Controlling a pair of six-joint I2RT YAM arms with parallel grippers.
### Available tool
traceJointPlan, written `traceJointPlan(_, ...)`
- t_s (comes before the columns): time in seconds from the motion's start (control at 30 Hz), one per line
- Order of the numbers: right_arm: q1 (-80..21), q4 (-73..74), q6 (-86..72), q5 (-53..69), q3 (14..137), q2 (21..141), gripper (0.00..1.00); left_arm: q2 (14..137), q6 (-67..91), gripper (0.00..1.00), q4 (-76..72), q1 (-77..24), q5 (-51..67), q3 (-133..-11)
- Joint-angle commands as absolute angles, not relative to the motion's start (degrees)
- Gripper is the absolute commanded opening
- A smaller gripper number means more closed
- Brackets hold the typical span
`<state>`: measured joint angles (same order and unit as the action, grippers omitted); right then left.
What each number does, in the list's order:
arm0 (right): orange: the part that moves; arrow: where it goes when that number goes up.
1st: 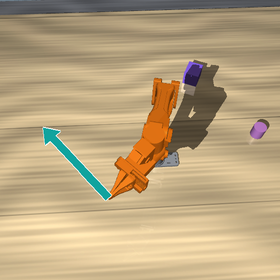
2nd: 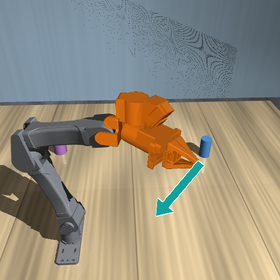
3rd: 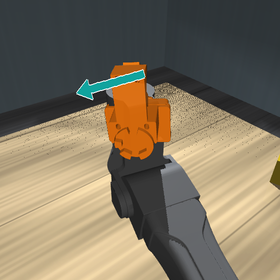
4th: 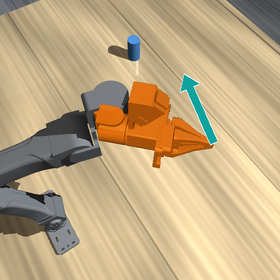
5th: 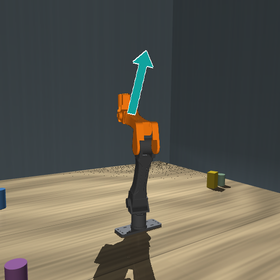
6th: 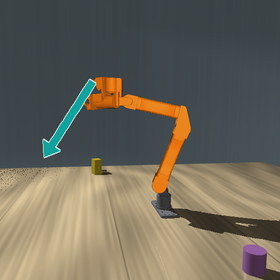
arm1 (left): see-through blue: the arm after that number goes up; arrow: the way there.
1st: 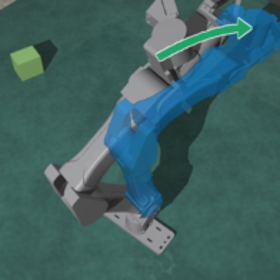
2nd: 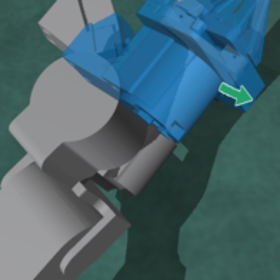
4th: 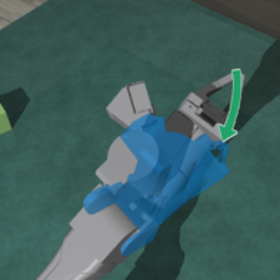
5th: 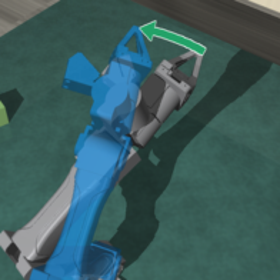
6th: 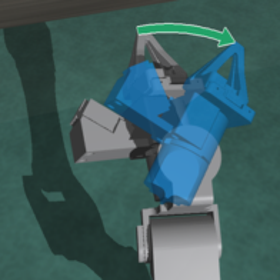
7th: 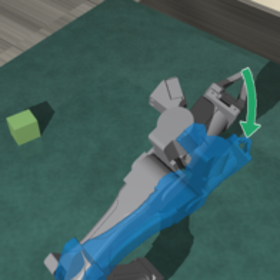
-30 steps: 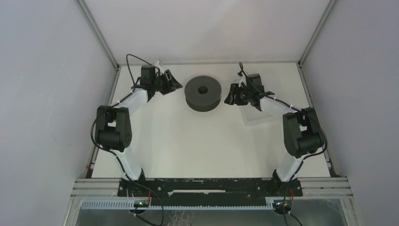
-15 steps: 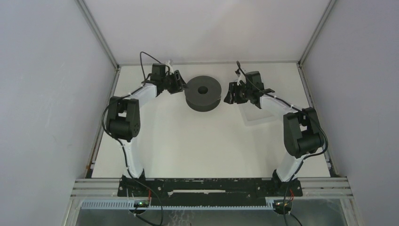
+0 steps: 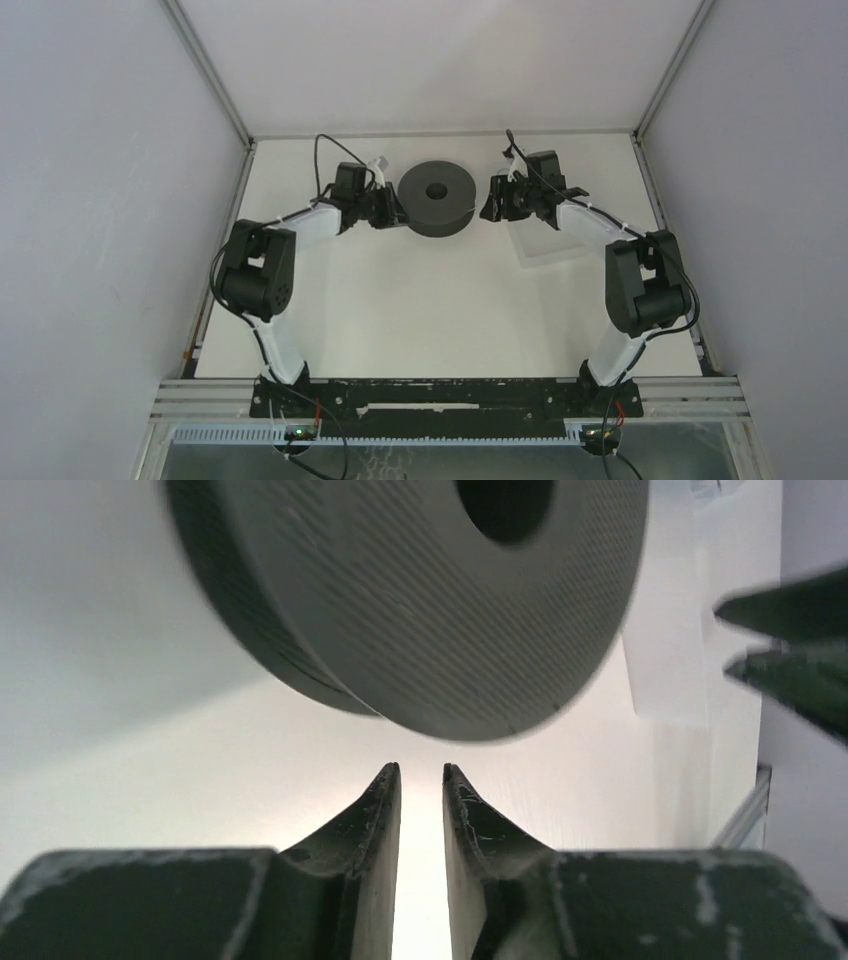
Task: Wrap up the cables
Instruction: Place the cable reel at the center of the board.
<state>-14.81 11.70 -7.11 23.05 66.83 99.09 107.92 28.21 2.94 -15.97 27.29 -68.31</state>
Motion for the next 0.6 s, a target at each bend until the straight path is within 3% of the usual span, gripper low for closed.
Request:
traceJointPlan(0.0,-14.2,9.4,-5.8,23.3,68.7,95.5,0.6,102.0,24.2,0.25,-0.6,-20.6,31.8,-62.6)
traceJointPlan(0.13,-13.8,10.0,-4.2,23.5,68.7,93.8,0.6,98.7,20.1,0.25,-0.8,-21.1,31.8,-58.9)
traceJointPlan(0.3,-13.5,10.9,-1.1,22.7,68.7,91.3,0.6,93.6,13.7,0.39,0.2,-19.6,28.5,-57.0)
traceJointPlan(0.57,-13.5,11.9,1.7,21.8,68.7,88.7,0.6,96.5,10.6,0.55,5.9,-13.7,23.8,-69.5)
